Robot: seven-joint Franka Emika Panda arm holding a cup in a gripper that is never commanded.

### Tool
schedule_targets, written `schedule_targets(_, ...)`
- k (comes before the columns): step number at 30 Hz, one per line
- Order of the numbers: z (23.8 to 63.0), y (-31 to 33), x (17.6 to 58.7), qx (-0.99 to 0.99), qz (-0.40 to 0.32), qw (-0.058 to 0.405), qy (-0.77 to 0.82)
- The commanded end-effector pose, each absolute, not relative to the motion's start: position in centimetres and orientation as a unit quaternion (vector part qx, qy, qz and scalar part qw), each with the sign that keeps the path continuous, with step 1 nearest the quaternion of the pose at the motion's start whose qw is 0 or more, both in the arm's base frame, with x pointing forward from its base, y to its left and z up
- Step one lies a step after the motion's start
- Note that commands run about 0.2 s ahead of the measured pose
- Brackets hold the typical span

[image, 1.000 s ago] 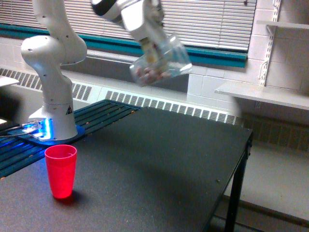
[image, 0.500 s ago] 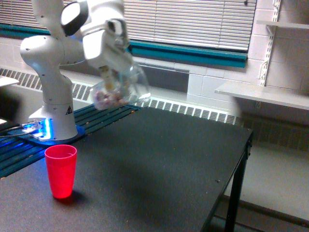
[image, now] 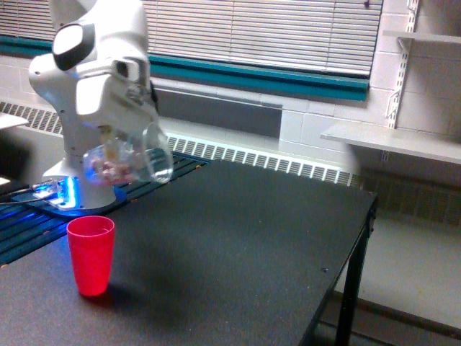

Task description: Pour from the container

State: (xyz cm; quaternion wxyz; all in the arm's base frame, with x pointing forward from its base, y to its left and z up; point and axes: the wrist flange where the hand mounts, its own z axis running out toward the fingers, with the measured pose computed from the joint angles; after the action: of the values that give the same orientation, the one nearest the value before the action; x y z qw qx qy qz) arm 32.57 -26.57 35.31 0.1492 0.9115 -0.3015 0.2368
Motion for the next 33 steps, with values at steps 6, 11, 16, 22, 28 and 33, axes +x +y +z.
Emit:
schedule_targets(6, 32.5, -29.0, 26.8, 0.9, 0.217, 0.158, -0.343)
schedule_targets(11, 31.1, -29.4, 24.8, 0.899, 0.203, 0.164, -0.35)
schedule_targets(16, 30.2, -29.7, 23.5, 0.9, 0.189, 0.174, -0.351)
schedule_targets(22, 29.9, -29.8, 23.4, 0.903, 0.182, 0.193, -0.338)
schedule_targets(28, 29.5, -29.2, 23.5, 0.912, 0.176, 0.212, -0.303)
schedule_targets(33, 29.2, -28.8, 23.3, 0.92, 0.168, 0.229, -0.269)
